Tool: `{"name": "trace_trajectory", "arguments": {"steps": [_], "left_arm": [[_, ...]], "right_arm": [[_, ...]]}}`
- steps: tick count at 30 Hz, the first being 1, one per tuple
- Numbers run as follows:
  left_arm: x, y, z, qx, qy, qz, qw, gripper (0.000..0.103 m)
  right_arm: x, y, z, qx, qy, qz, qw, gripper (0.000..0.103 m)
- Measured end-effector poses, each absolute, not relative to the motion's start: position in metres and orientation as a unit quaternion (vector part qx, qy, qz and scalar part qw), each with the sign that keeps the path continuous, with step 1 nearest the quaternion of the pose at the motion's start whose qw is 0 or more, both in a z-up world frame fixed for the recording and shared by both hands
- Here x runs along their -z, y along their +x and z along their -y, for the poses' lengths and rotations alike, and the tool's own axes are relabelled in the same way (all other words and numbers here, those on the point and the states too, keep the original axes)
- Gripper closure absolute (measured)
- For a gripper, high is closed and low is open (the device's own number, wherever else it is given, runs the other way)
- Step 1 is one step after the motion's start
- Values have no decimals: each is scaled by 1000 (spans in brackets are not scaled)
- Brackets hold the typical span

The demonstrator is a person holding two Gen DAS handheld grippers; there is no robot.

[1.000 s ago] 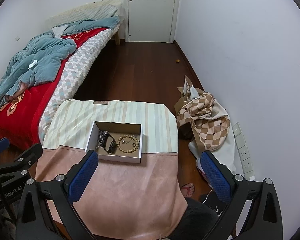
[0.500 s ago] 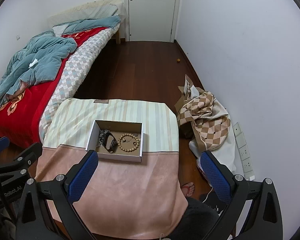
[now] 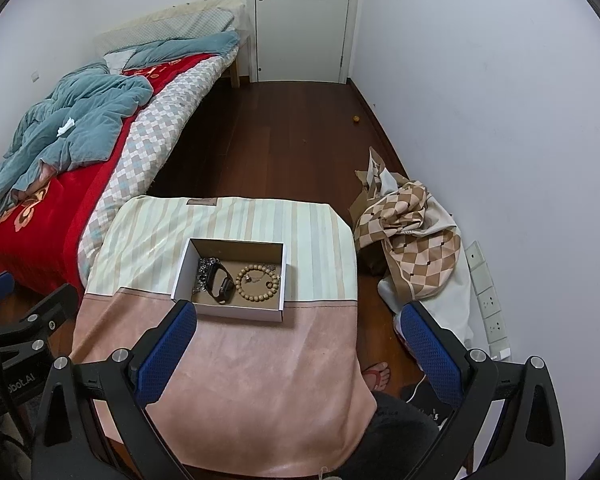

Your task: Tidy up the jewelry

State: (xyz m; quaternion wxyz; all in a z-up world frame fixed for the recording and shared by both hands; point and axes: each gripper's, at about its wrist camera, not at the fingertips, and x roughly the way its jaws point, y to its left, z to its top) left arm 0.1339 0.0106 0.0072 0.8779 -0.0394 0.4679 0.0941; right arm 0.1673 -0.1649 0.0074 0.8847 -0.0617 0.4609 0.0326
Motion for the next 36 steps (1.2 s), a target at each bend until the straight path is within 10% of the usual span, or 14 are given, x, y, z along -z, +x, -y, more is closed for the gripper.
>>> {"name": "trace_trajectory", "arguments": {"steps": [36], "left_arm": [[-8,132,-8,-95,-39,-462,881,1]], "right_arm": [[-9,168,169,-31,-66,-463,883,0]]}}
